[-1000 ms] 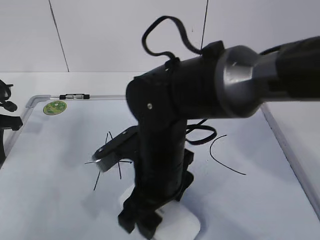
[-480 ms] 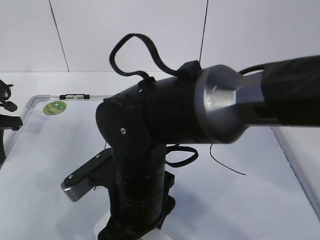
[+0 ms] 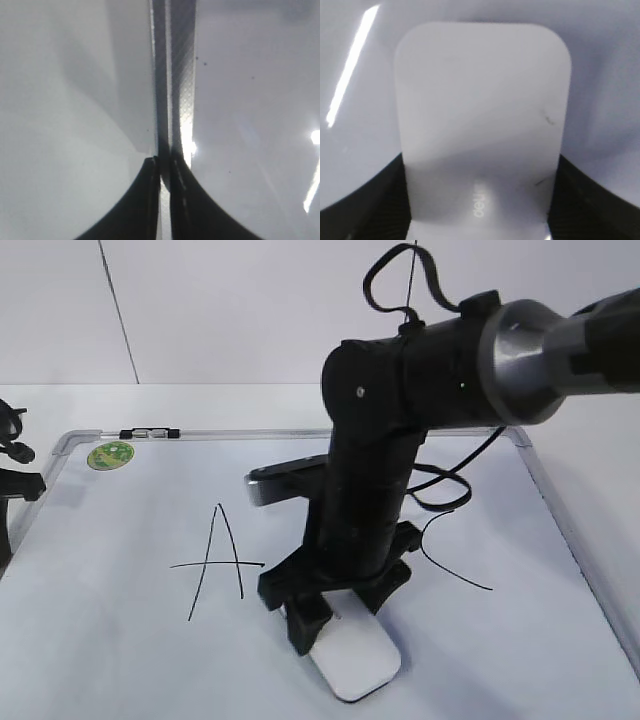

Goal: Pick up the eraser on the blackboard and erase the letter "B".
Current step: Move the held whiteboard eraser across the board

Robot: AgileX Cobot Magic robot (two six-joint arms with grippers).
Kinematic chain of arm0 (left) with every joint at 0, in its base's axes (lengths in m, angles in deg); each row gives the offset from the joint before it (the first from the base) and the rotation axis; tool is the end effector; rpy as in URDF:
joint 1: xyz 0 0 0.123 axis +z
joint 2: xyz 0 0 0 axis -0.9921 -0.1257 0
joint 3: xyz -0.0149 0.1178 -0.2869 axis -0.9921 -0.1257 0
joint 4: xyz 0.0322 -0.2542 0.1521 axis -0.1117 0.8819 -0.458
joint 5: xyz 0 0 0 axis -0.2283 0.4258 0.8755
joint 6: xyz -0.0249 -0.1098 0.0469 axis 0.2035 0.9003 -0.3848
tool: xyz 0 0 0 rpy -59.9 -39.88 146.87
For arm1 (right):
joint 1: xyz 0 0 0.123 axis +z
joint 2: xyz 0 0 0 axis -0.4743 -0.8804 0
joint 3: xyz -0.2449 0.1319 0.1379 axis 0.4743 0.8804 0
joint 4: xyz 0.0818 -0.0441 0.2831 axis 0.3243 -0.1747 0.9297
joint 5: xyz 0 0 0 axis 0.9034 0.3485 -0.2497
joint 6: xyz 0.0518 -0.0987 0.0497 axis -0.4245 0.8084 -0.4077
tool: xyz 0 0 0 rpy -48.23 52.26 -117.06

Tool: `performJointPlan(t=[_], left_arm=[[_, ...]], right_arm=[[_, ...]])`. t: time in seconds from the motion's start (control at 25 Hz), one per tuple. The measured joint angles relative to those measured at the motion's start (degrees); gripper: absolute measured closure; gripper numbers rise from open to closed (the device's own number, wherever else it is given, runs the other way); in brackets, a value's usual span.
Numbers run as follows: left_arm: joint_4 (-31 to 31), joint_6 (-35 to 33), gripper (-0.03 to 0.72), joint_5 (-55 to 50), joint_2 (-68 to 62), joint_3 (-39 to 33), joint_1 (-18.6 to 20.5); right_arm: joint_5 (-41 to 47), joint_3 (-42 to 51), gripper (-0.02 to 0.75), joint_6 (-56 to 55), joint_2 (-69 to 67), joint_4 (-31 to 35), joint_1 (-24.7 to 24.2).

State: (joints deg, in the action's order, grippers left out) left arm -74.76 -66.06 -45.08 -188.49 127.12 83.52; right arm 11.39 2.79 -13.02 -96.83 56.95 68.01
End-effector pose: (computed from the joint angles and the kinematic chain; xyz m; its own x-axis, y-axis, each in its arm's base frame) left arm 0.3997 -0.0049 0.1168 -0.9911 0.0091 0.1331 -0.0022 0.9964 -0.0847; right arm 0.3158 0.2960 0.1247 -0.8310 -0.5551 0.0348 -0.5367 0.8168 0.2117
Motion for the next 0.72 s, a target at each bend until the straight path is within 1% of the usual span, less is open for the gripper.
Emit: performJointPlan(t=[0.08, 0.24, 0.6, 0.72], left_arm=[[0.0, 0.0, 0.676, 0.0, 0.0, 0.0, 0.0], [0.0, 0.0, 0.676, 0.0, 0.0, 0.0, 0.0], [0.0, 0.0, 0.676, -0.1, 0.0, 0.0, 0.0], [0.0, 0.0, 0.676, -0.4, 0.0, 0.0, 0.0]], right_arm=[[0.0, -0.4, 0.188, -1.8, 0.0, -2.8, -2.4], [0.2, -1.7, 0.188, -4.8, -0.4, -8.4, -5.1], [1.8, -3.9, 0.188, -5.6, -0.4, -9.0, -5.7], [1.5, -4.8, 0.188, -5.6, 0.4, -11.2, -6.2]])
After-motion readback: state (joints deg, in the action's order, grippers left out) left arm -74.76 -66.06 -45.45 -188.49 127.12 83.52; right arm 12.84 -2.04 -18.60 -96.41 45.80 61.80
